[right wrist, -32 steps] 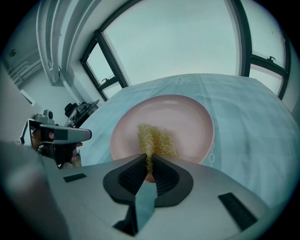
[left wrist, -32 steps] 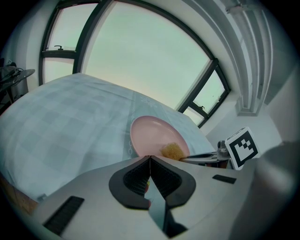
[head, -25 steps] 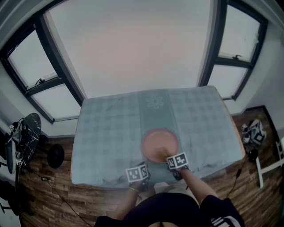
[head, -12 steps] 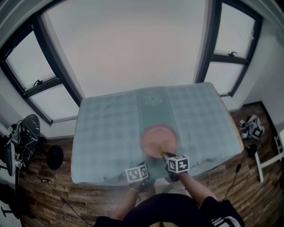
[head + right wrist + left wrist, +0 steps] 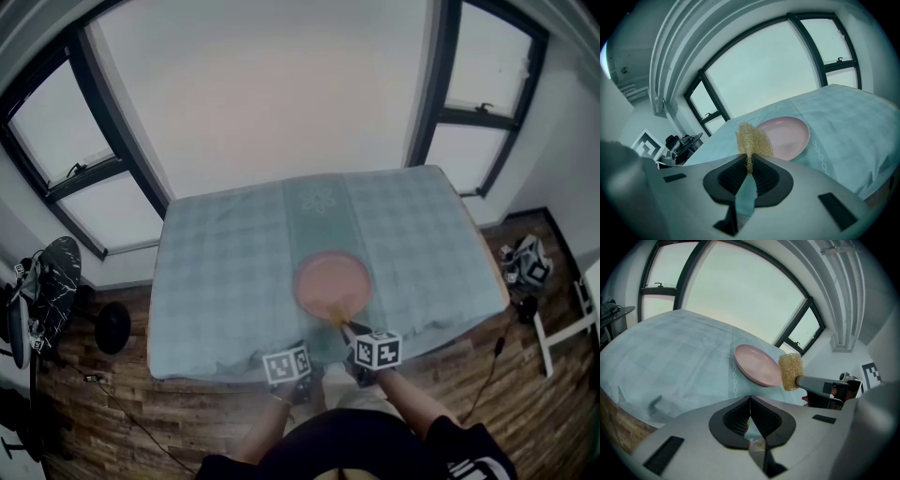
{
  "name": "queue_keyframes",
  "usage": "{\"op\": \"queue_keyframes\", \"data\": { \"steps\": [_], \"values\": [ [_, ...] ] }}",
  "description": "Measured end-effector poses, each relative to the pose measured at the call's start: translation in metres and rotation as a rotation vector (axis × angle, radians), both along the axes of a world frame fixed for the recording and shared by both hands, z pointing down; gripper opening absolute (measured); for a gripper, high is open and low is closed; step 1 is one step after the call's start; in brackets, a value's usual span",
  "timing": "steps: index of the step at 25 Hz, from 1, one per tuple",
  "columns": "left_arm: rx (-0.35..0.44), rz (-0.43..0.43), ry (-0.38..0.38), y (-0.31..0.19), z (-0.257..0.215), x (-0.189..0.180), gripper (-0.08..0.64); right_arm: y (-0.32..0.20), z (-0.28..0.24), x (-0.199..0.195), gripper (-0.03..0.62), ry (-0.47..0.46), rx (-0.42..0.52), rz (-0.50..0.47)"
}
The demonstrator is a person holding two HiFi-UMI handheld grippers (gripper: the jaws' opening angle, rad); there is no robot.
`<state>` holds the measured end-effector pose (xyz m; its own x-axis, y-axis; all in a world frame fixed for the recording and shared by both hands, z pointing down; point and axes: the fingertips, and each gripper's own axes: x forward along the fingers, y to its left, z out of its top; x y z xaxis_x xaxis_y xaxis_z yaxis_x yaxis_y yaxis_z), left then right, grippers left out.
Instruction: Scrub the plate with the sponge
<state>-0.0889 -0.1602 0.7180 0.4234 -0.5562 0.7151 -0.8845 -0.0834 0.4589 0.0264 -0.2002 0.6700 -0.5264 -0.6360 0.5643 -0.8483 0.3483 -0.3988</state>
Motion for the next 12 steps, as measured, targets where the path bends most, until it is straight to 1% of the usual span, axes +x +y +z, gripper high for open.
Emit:
{"op": "queue_keyframes", "data": {
  "steps": [12],
  "values": [
    [0.012,0.005,0.003,0.035,-0.004,-0.002,0.008,0.043,-0.007,0.001,0.035,-0.022,0.016,0.036]
  ]
}}
